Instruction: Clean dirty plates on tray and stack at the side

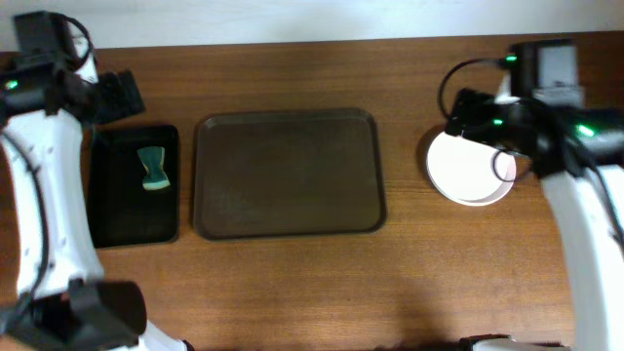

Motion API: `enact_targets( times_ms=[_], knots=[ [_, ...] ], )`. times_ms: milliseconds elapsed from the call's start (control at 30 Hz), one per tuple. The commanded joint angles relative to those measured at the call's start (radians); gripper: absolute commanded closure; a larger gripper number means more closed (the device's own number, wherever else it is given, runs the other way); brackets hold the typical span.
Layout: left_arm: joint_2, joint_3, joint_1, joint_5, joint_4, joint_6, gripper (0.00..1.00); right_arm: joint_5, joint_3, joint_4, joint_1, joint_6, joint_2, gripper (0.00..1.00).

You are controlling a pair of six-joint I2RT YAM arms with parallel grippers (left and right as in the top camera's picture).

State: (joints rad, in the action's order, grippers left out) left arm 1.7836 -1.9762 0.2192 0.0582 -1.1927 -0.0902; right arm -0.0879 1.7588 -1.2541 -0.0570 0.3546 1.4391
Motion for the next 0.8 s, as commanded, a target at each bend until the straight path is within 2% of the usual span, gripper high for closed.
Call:
enact_targets(
  times_ms=[0, 167, 467, 533, 600, 633, 767],
  knots=[
    [-0.036, -0.005, -0.002, -0.063, 0.003, 0.013, 0.01, -0.063, 0.132, -0.085, -0.007, -0.010, -0.129, 0.02],
    [-0.034, -0.004, -0.002, -0.063, 0.001, 0.013, 0.01, -0.028, 0.140, -0.093, -0.008, -0.010, -0.304, 0.02],
    [-0.034, -0.004, -0.002, -0.063, 0.002, 0.013, 0.01, -0.098, 0.114, -0.169, -0.008, -0.033, -0.331, 0.02],
    [-0.034, -0.004, -0.002, -0.063, 0.002, 0.012, 0.01, -0.091, 0.043, -0.074, 0.021, -0.034, -0.357, 0.01],
    [-0.034, -0.004, -0.002, -0.063, 0.002, 0.012, 0.01, -0.057, -0.109, 0.084, 0.049, -0.059, -0.437, 0.02],
    [-0.034, -0.004, -0.002, -0.063, 0.002, 0.012, 0.01, -0.027, -0.239, 0.206, 0.053, -0.105, -0.509, 0.02],
    [-0.034, -0.004, -0.002, -0.063, 0.002, 0.013, 0.01, -0.021, -0.819, 0.705, 0.053, -0.118, -0.835, 0.02]
  ],
)
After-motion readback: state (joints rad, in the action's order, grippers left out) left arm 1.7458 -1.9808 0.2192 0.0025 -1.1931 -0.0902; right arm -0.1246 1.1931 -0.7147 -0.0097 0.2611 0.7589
